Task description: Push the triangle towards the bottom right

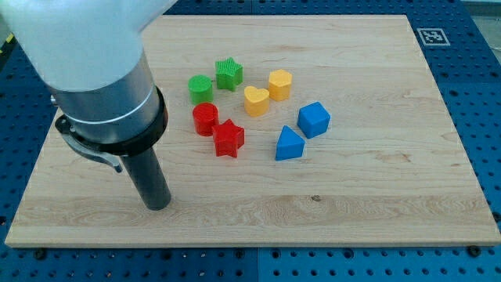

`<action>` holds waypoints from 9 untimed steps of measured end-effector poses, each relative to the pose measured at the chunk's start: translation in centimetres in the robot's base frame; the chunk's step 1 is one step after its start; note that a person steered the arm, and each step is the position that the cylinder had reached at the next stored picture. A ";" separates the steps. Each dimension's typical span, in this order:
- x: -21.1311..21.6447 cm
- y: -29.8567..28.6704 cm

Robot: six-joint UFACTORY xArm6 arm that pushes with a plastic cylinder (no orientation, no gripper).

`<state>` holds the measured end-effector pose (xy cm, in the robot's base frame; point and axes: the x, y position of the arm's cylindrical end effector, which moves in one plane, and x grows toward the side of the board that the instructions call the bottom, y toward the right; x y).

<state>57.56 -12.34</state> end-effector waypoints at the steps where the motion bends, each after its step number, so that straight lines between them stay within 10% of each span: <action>1: 0.0 0.0; 3: -9.4 -0.1; 9: -9.7 6.9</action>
<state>47.89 -5.47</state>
